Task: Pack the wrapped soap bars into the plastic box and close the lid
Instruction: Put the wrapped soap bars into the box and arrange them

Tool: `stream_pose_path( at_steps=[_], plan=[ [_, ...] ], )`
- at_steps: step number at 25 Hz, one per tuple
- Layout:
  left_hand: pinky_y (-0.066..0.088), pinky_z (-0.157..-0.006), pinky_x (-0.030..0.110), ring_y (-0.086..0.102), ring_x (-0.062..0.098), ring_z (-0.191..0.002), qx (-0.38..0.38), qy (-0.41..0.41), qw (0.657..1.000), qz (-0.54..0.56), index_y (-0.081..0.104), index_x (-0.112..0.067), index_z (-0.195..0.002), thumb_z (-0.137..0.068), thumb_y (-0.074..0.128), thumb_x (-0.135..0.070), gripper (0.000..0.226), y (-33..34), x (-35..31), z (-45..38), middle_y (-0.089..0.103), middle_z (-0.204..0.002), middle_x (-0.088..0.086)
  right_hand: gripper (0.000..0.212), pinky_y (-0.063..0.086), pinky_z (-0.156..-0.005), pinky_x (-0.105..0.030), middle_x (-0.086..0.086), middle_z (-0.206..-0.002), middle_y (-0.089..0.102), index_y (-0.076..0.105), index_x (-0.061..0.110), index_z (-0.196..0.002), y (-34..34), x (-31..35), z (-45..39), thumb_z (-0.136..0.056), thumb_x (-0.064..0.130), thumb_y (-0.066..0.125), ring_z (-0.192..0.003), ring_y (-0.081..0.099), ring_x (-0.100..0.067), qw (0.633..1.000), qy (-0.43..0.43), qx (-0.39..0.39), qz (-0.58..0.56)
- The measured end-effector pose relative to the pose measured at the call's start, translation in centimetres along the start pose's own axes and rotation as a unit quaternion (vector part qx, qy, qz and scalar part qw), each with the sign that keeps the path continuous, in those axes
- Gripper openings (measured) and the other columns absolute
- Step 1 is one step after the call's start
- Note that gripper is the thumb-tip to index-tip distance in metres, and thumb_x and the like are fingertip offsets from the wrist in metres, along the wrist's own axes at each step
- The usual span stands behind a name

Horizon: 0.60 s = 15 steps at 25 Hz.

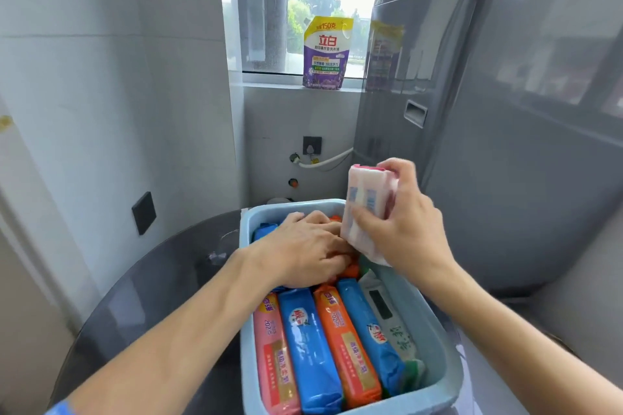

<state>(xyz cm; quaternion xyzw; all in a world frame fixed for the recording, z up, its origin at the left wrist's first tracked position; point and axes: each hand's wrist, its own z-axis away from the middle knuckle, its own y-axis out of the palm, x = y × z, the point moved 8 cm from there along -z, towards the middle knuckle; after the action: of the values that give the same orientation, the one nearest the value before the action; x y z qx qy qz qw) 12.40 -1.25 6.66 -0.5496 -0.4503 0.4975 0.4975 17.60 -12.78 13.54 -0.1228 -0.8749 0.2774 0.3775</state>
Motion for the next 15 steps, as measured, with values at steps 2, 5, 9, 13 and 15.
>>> stream_pose_path(
  at_steps=[2,5,9,13,15],
  plan=[
    [0.024,-0.114,0.043,0.037,0.009,-0.127,-0.027,-0.011,1.0,-0.004,0.055,-0.048,-0.133,-0.094,0.031,-0.046,0.047,-0.3,0.5,0.4,0.047,-0.144,-0.024,0.036,0.05,-0.058,-0.037,0.008,-0.081,0.061,0.035,0.031,-0.108,1.0,1.6,0.0,-0.085,0.036,0.062,-0.064,0.061,-0.026,0.995,-0.053,0.014,0.087],
    [0.029,-0.112,0.044,0.043,0.007,-0.12,-0.042,-0.018,0.999,0.01,0.059,-0.053,-0.125,-0.089,0.03,-0.049,0.046,-0.3,0.8,1.1,0.053,-0.136,-0.029,0.03,0.044,-0.053,-0.036,0.004,-0.079,0.056,0.036,0.03,-0.103,3.0,2.9,-1.1,-0.083,0.033,0.058,-0.061,0.054,-0.031,0.974,-0.1,0.071,0.191],
    [0.048,-0.096,0.035,0.054,0.005,-0.11,-0.081,-0.037,0.995,0.049,0.063,-0.057,-0.117,-0.089,0.042,-0.051,0.035,-0.9,1.7,2.0,0.068,-0.117,-0.024,0.036,0.034,-0.049,-0.029,0.005,-0.071,0.049,0.043,0.032,-0.105,5.4,2.5,-3.2,-0.075,0.037,0.061,-0.058,0.048,-0.019,0.938,-0.063,0.214,0.266],
    [0.056,-0.081,0.031,0.058,0.001,-0.083,-0.103,-0.042,0.99,0.082,0.07,-0.055,-0.106,-0.086,0.054,-0.051,0.026,-1.8,1.6,2.5,0.074,-0.097,-0.023,0.023,0.033,-0.046,-0.026,0.007,-0.074,0.053,0.048,0.034,-0.093,6.8,2.6,-4.0,-0.073,0.04,0.059,-0.06,0.049,-0.012,0.902,-0.045,0.302,0.304],
    [0.057,-0.078,0.033,0.058,0.004,-0.077,-0.111,-0.052,0.988,0.09,0.075,-0.049,-0.098,-0.083,0.059,-0.048,0.022,-2.1,1.6,2.8,0.074,-0.087,-0.018,0.015,0.036,-0.046,-0.025,0.006,-0.074,0.056,0.051,0.033,-0.087,6.9,2.4,-3.5,-0.074,0.039,0.056,-0.058,0.052,-0.013,0.892,-0.025,0.33,0.307]
  ],
)
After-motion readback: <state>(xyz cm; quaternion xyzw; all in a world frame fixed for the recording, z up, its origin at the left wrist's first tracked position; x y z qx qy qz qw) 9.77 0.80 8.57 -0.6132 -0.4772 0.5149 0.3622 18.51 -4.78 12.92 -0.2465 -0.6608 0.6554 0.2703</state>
